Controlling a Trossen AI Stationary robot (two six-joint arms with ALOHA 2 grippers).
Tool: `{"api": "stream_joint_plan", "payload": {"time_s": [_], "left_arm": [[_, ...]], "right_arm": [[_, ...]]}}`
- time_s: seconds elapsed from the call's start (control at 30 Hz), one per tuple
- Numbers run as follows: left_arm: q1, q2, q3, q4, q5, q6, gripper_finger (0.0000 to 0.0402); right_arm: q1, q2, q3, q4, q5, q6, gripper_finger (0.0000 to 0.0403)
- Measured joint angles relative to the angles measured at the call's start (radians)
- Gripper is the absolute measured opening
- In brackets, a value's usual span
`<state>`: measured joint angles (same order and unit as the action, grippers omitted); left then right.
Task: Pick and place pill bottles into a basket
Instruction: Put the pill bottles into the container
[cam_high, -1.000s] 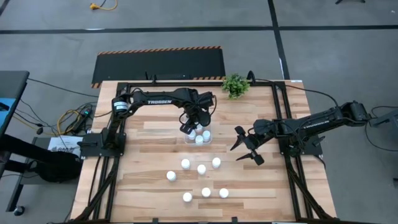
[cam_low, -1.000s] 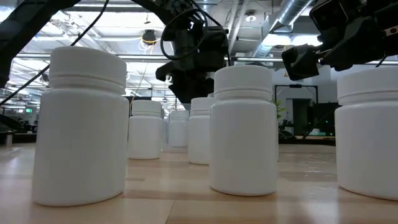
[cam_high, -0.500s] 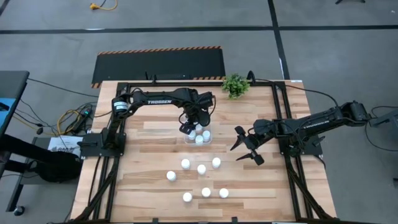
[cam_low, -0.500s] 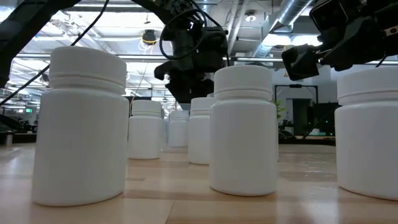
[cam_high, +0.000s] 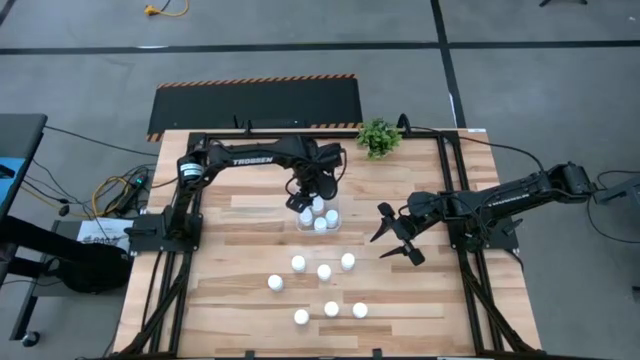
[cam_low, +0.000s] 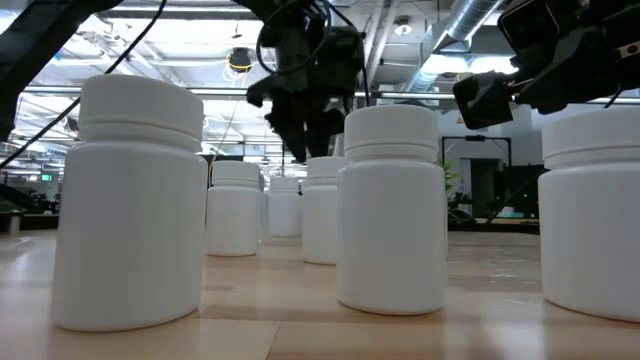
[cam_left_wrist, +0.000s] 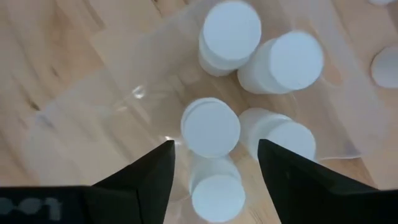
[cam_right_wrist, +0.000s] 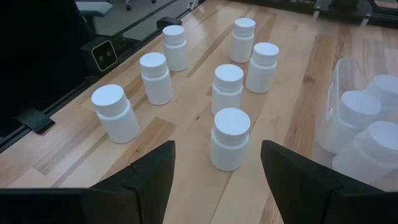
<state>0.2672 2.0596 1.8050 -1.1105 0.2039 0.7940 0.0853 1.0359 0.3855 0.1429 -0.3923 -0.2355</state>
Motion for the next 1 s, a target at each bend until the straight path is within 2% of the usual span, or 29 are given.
{"api": "stream_joint_plan", "payload": {"time_s": [0.17,0.3,0.47,0.67,0.8,1.0], "left_arm": [[0.000,-0.029,0.079,-0.071,0.000,0.001,0.0220],[0.000,-0.105,0.124,-0.109,0.015,-0.011,0.0220],[0.000,-0.279,0.171,-0.180,0.020,-0.070,0.0220],[0.000,-0.514,0.197,-0.289,0.056,-0.209,0.0220],[0.000,-0.647,0.197,-0.361,0.135,-0.276,0.0220],[0.000,-0.789,0.197,-0.388,0.346,-0.295,0.0220]], "right_arm": [[0.000,0.000,0.000,0.000,0.000,0.000,0.0230],[0.000,0.000,0.000,0.000,0.000,0.001,0.0230],[0.000,0.000,0.000,0.001,0.000,0.002,0.0230],[0.000,0.000,0.000,0.023,0.000,0.001,0.0230],[0.000,0.000,0.000,0.032,0.000,0.002,0.0230],[0.000,0.000,0.000,0.031,0.000,0.002,0.0230]]}}
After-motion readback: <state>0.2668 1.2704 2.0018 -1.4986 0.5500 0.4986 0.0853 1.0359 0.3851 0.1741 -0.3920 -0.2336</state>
